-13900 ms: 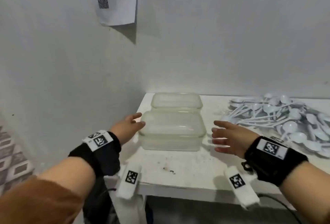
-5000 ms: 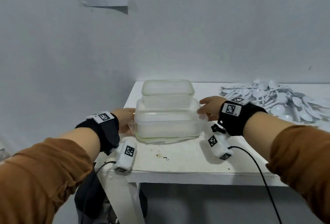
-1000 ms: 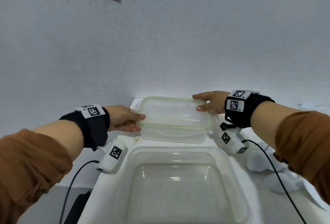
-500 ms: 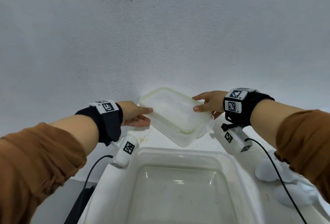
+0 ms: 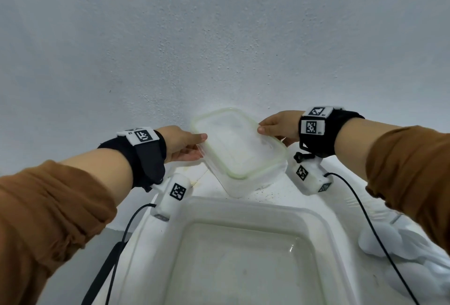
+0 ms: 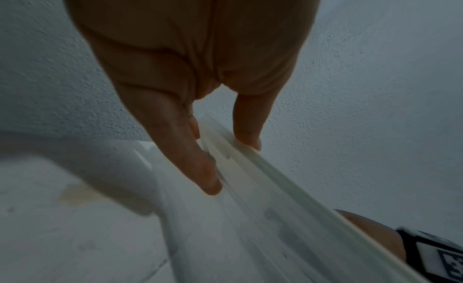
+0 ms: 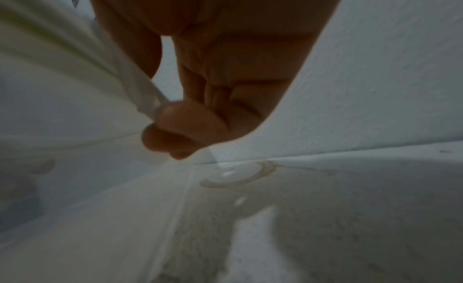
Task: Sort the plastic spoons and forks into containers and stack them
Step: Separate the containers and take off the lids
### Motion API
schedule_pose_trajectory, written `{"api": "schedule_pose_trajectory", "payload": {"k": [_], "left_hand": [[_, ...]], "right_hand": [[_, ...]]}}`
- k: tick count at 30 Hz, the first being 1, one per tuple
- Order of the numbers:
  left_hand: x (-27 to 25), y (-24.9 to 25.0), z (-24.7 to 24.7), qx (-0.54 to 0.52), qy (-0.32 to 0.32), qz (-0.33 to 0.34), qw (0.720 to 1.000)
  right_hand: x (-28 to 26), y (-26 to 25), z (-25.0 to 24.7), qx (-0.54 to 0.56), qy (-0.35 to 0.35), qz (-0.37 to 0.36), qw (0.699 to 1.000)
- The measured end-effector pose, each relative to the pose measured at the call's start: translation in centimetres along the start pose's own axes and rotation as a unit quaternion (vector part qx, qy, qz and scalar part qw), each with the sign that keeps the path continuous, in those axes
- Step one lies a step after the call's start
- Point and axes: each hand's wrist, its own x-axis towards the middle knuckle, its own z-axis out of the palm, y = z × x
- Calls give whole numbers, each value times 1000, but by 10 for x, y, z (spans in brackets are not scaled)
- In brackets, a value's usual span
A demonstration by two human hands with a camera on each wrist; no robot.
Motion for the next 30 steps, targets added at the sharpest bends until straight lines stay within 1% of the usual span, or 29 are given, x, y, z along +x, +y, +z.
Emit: {"api": "schedule_pose_trajectory", "payload": {"k": [4,7,11,17,20,22,26,30], "left_hand": [[2,-2,-1,-4,-6,-3,1000],[2,-4,-2,-13,-10,-2,1000],[1,-5,0,-25,-16,1,1000],[0,-4,1,-23,-14,0,1000],[-1,-2,1,-15,-10,-2,1000],[-1,-2,0,-3,-4,-2,1000],[2,-1,-3,52,31,14,998],[3,1,-7,106,33,17,994]], "right_hand": [[16,5,-2,-43,-3,-4,999],[22,8,2,18,-6,-5,1000],[18,9,5,4,45,-11,999],[20,8,4,-30,51,-16,998],[19,8,3,-23,47,-12,999],[19,7,3,-31,42,-4,999],[18,4,1,-93,35,4,995],[11,-5,-4,-155,34,11,987]]}}
